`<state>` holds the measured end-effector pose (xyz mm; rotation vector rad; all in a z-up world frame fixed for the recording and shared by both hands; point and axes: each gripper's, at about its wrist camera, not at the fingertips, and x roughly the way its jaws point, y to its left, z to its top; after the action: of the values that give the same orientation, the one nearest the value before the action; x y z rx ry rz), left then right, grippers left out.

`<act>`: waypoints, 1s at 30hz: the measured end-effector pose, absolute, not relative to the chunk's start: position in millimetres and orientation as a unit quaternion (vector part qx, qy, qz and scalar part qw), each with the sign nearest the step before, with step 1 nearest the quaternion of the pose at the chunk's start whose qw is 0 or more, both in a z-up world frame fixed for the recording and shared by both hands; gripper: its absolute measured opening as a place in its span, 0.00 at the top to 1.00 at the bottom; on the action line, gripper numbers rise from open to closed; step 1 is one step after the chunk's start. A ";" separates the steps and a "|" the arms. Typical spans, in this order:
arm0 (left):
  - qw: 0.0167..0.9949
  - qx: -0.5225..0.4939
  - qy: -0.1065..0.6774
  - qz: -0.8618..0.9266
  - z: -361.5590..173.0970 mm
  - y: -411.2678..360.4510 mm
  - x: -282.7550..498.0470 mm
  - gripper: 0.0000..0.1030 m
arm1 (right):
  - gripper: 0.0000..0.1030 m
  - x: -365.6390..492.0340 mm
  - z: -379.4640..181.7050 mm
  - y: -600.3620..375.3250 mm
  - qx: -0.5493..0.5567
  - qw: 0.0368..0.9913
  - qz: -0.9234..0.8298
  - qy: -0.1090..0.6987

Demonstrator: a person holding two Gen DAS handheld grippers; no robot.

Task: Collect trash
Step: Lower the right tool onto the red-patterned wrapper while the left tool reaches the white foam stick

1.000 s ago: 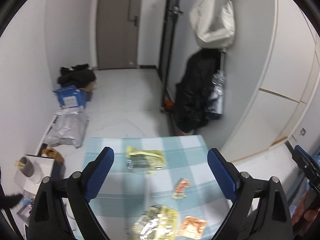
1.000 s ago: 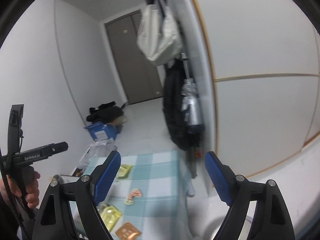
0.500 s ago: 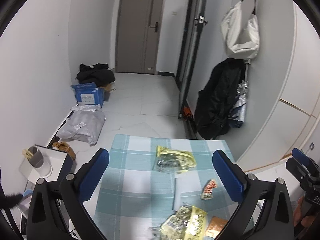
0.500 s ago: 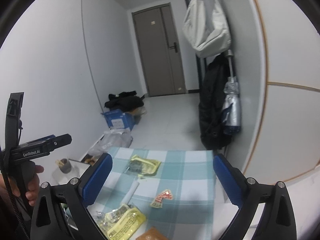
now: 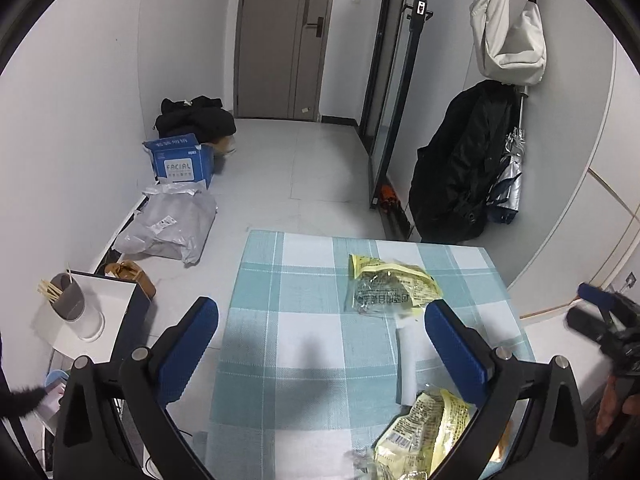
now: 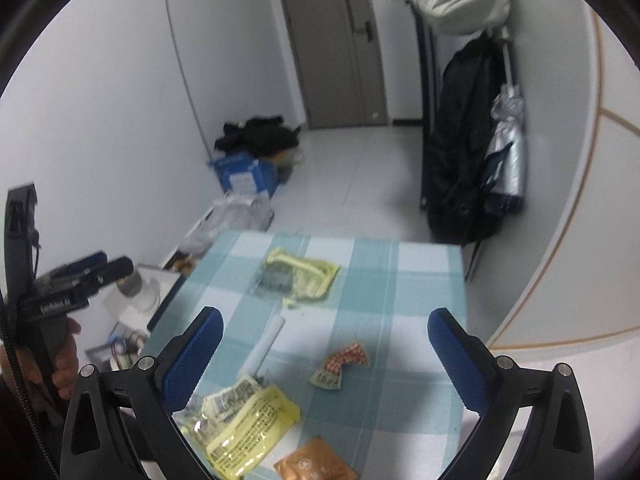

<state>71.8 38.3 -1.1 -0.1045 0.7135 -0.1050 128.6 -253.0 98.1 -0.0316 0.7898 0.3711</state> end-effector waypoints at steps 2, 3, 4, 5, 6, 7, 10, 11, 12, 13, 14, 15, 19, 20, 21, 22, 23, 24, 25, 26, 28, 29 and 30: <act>0.934 -0.054 0.350 -0.051 -0.5 39.2 74.8 0.02 | 0.00 136.6 86.5 -247.7 -0.031 0.897 0.183 0.401; 0.932 -0.057 0.354 -0.052 -0.7 40.1 76.3 0.01 | 0.00 141.2 80.2 -245.4 -0.035 0.892 0.183 0.411; 0.930 -0.062 0.358 -0.056 -1.8 41.4 78.8 0.02 | 0.00 146.0 72.6 -243.3 -0.037 0.886 0.183 0.424; 0.928 -0.066 0.361 -0.057 -2.2 42.4 80.2 0.02 | 0.00 150.8 64.8 -241.7 -0.036 0.880 0.186 0.436; 0.926 -0.070 0.365 -0.059 -3.3 43.6 81.6 0.02 | 0.01 154.8 57.2 -240.4 -0.036 0.875 0.187 0.445; 0.924 -0.072 0.370 -0.059 -5.0 43.9 83.4 0.02 | 0.01 159.2 47.3 -238.9 -0.038 0.870 0.186 0.456; 0.916 -0.075 0.388 -0.061 -8.7 44.7 87.9 0.02 | 0.02 167.7 20.6 -234.1 -0.050 0.856 0.171 0.485; 0.913 -0.077 0.395 -0.067 -10.0 44.8 89.4 0.02 | 0.04 168.9 12.0 -232.8 -0.052 0.851 0.172 0.493; 0.910 -0.078 0.401 -0.073 -11.0 45.5 90.2 0.02 | 0.05 169.8 5.8 -231.9 -0.054 0.848 0.172 0.498; 0.908 -0.080 0.405 -0.074 -12.0 46.9 91.1 0.02 | 0.06 170.4 -2.0 -230.6 -0.061 0.845 0.170 0.504; 0.908 -0.082 0.406 -0.070 -12.1 48.6 91.6 0.02 | 0.06 170.9 -7.0 -230.0 -0.064 0.842 0.168 0.508; 0.907 -0.084 0.406 -0.068 -12.5 49.9 92.6 0.02 | 0.06 171.4 -11.5 -229.7 -0.066 0.840 0.166 0.512; 0.901 -0.105 0.416 -0.065 -15.0 56.4 98.4 0.02 | 0.11 178.9 -23.3 -230.6 -0.066 0.837 0.158 0.519; 0.898 -0.111 0.420 -0.065 -16.4 57.7 100.6 0.02 | 0.11 180.5 -24.5 -231.2 -0.064 0.838 0.156 0.519; 0.896 -0.118 0.424 -0.066 -17.8 59.3 102.0 0.02 | 0.12 181.9 -27.5 -232.2 -0.061 0.838 0.153 0.520; 0.893 -0.124 0.428 -0.066 -19.1 60.8 103.7 0.02 | 0.13 182.9 -29.6 -231.1 -0.061 0.838 0.149 0.521; 0.891 -0.129 0.430 -0.065 -20.0 61.8 104.7 0.02 | 0.19 183.6 -31.7 -230.8 -0.062 0.837 0.145 0.524; 0.890 -0.133 0.432 -0.064 -20.8 62.7 105.7 0.02 | 0.25 184.9 -34.4 -230.5 -0.062 0.835 0.142 0.529; 0.888 -0.138 0.434 -0.063 -21.9 63.8 106.8 0.02 | 0.28 186.5 -37.9 -229.8 -0.060 0.830 0.142 0.536; 0.887 -0.140 0.436 -0.061 -22.6 64.9 107.5 0.02 | 0.30 187.1 -38.9 -229.3 -0.059 0.829 0.141 0.537; 0.886 -0.145 0.437 -0.057 -24.4 67.4 108.6 0.02 | 0.37 187.4 -38.8 -224.7 -0.066 0.833 0.145 0.531; 0.885 -0.147 0.438 -0.054 -25.9 69.0 109.3 0.02 | 0.41 186.7 -39.2 -221.9 -0.072 0.833 0.145 0.529; 0.884 -0.149 0.441 -0.048 -27.6 70.8 110.0 0.02 | 0.47 185.6 -39.1 -219.3 -0.083 0.834 0.145 0.526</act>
<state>110.0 70.8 -27.6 -0.3111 0.9183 -0.0997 185.6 -219.3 -39.1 -0.1756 1.1141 0.3064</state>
